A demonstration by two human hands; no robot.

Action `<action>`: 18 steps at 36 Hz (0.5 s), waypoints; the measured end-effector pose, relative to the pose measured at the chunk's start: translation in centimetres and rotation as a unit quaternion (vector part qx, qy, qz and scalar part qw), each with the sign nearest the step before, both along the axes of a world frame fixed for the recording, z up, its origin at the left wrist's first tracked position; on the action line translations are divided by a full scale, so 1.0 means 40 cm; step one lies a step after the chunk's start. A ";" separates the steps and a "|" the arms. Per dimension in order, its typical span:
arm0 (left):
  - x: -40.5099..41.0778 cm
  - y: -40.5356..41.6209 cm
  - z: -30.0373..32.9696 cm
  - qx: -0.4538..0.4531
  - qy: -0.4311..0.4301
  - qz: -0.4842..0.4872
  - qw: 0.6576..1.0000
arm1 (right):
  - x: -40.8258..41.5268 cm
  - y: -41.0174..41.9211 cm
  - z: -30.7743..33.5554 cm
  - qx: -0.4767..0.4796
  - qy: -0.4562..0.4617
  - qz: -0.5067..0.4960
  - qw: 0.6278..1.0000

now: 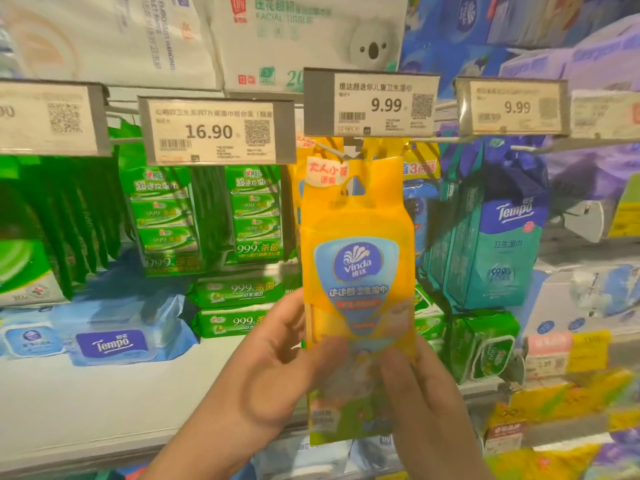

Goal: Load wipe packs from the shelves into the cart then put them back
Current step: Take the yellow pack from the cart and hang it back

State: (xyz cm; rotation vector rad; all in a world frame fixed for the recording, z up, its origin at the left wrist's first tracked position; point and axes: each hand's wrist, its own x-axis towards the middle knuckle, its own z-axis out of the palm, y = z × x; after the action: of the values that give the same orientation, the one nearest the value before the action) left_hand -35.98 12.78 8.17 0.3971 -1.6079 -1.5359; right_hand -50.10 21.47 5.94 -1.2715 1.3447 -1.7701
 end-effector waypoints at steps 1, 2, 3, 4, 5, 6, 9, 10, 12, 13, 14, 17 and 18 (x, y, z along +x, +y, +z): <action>-0.001 0.003 0.006 -0.001 0.005 -0.001 1.000 | 0.000 0.000 0.006 -0.001 -0.014 0.006 1.000; -0.003 0.005 0.013 -0.004 0.007 -0.002 1.000 | 0.001 -0.001 0.013 0.000 -0.026 0.010 1.000; -0.005 0.006 0.020 -0.005 0.009 -0.002 1.000 | 0.000 -0.004 0.016 0.001 -0.032 0.010 0.999; -0.007 0.007 0.027 -0.004 0.011 -0.003 1.000 | 0.001 -0.006 0.022 -0.001 -0.034 0.007 0.999; -0.009 0.007 0.034 -0.003 0.011 -0.004 1.000 | -0.001 -0.009 0.026 -0.004 -0.029 0.002 1.000; -0.011 0.006 0.041 -0.002 0.010 -0.004 1.000 | -0.002 -0.012 0.032 -0.004 -0.024 -0.005 1.000; -0.017 -0.002 0.058 0.006 0.007 0.002 1.000 | -0.008 -0.016 0.047 0.002 -0.042 -0.011 0.999; -0.020 -0.005 0.061 0.008 0.007 0.003 1.000 | -0.008 -0.018 0.054 0.005 -0.046 -0.008 0.999; -0.025 -0.011 0.066 0.010 0.008 0.004 1.000 | -0.013 -0.022 0.059 0.011 -0.036 -0.015 0.999; -0.027 -0.015 0.066 0.012 0.009 0.006 1.000 | -0.017 -0.024 0.058 0.014 -0.030 -0.018 0.999; -0.030 -0.019 0.065 0.014 0.010 0.008 1.000 | -0.021 -0.027 0.057 0.016 -0.025 -0.024 0.999; -0.037 -0.030 0.058 0.016 0.004 0.010 1.000 | -0.030 -0.039 0.049 0.037 -0.024 -0.028 0.999; -0.040 -0.034 0.053 0.016 0.001 0.011 1.000 | -0.029 -0.044 0.049 0.040 -0.034 -0.024 0.998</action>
State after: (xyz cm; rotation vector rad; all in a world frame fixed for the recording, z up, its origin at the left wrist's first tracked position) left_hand -37.57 11.41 10.30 0.4301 -1.5743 -1.5468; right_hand -51.28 19.70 7.92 -1.1351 1.4045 -1.7581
